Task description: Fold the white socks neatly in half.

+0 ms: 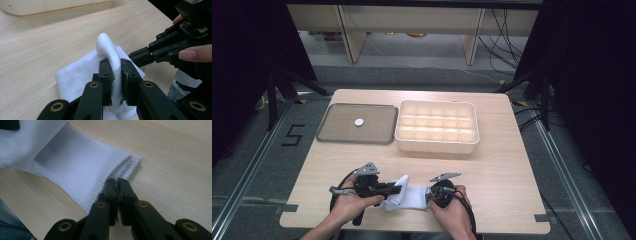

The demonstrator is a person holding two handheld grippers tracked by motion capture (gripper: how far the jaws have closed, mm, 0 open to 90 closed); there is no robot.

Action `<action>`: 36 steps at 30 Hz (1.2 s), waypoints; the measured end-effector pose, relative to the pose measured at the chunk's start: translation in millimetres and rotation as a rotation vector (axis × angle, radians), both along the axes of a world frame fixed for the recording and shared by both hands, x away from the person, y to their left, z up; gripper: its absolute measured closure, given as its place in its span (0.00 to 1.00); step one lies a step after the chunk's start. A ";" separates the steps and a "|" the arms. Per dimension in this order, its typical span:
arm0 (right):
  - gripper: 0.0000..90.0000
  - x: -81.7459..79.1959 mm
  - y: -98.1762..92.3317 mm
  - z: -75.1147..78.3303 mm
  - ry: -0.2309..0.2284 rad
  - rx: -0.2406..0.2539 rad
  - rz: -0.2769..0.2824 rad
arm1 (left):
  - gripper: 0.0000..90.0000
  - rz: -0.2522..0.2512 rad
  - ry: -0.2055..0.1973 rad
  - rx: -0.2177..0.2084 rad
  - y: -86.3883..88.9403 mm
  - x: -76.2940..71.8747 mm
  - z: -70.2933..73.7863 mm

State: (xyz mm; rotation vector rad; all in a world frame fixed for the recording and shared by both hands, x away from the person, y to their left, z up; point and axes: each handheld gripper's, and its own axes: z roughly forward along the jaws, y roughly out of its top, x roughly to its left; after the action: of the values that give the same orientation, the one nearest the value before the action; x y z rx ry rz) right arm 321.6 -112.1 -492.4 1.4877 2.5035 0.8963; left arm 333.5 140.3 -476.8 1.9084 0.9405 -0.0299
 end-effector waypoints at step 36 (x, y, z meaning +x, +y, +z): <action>1.00 3.2 -1.7 -1.5 0.007 -0.014 -0.003 | 0.88 -0.012 0.010 0.022 -11.2 1.9 -8.9</action>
State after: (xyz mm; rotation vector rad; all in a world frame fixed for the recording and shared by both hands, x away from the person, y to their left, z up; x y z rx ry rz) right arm 324.8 -113.8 -493.9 1.4933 2.5063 0.8733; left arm 335.4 129.0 -485.7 1.9358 0.9394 -0.0358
